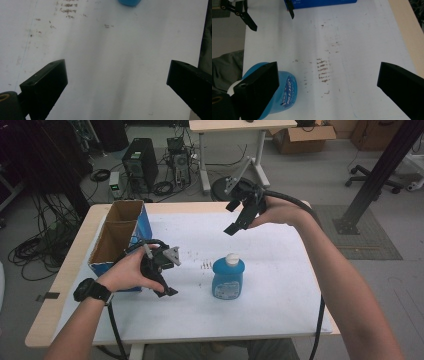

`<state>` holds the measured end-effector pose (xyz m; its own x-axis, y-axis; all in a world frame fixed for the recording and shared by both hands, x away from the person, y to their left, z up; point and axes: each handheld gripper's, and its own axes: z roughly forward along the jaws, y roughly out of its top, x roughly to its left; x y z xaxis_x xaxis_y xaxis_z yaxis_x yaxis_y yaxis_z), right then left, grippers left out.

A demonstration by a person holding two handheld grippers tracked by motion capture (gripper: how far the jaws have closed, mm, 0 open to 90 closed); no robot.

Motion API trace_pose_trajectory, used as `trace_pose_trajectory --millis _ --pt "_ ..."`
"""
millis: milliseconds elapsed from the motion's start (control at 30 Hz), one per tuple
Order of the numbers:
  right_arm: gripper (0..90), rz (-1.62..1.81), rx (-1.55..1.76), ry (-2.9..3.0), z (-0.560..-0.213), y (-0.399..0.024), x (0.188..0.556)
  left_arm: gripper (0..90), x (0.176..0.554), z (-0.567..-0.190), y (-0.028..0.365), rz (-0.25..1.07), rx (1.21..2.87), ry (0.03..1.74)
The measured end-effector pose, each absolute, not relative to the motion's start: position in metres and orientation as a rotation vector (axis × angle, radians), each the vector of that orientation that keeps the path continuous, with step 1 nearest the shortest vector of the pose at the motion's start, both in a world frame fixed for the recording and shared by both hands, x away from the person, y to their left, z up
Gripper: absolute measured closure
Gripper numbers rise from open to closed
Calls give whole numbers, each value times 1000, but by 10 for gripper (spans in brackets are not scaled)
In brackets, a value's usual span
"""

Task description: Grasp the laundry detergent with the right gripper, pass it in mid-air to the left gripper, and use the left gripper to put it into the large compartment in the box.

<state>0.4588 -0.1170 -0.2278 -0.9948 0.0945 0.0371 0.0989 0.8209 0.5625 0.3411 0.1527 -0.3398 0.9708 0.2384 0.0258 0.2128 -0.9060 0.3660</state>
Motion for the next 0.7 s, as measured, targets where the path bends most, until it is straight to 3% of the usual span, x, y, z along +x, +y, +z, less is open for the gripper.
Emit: trace_pose_trajectory --millis 700 --pt "24 -1273 -213 -2912 -215 -187 427 38 336 -338 160 118 2750 355"
